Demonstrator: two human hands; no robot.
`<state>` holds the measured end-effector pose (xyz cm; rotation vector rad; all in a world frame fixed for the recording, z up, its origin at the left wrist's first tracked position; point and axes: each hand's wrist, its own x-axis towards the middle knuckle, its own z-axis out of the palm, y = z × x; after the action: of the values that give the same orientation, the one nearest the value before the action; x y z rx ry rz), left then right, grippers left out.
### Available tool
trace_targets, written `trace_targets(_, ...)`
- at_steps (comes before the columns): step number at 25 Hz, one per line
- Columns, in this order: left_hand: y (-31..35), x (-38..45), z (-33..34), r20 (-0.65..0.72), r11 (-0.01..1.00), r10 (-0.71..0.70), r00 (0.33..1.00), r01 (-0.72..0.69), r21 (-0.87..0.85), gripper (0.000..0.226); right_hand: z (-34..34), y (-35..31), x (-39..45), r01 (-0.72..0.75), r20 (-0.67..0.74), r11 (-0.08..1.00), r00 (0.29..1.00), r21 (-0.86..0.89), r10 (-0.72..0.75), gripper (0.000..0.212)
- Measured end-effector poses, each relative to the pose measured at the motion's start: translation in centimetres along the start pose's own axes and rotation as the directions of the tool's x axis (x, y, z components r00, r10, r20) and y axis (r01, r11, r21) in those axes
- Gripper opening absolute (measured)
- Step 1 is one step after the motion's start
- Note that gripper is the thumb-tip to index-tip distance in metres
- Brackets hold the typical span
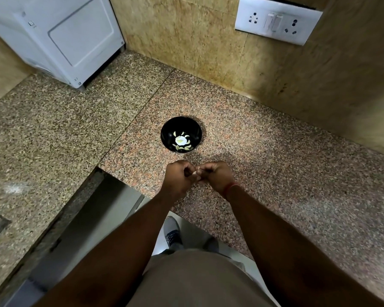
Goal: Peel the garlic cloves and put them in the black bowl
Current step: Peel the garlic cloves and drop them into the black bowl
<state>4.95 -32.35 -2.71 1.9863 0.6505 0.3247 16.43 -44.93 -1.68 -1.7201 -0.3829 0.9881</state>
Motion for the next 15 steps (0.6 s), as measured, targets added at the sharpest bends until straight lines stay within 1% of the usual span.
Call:
trace_targets(3,0.5,-0.3,0.1,-0.027,0.99,-0.048,0.998,0.044,-0.132,0.018,0.2,0.0,0.1,-0.002,0.005,0.999,1.0,0.036,0.001,0.009)
trace_targets(7,0.4,-0.4,-0.1,-0.043,0.985,-0.081,0.996,0.073,-0.154,0.015,0.6,-0.2,0.0,-0.024,0.028,0.999,0.999,0.036,0.023,0.014)
trace_targets(11,0.4,-0.6,0.3,-0.073,0.987,-0.084,0.994,0.073,-0.146,0.017,1.5,-0.1,-0.3,-0.049,-0.032,0.996,0.998,0.07,0.051,0.014)
trace_targets(15,0.8,-0.8,0.5,-0.105,0.975,-0.083,0.991,0.059,-0.215,0.017,2.1,0.5,-0.2,-0.046,-0.11,0.992,0.992,0.119,0.059,0.013)
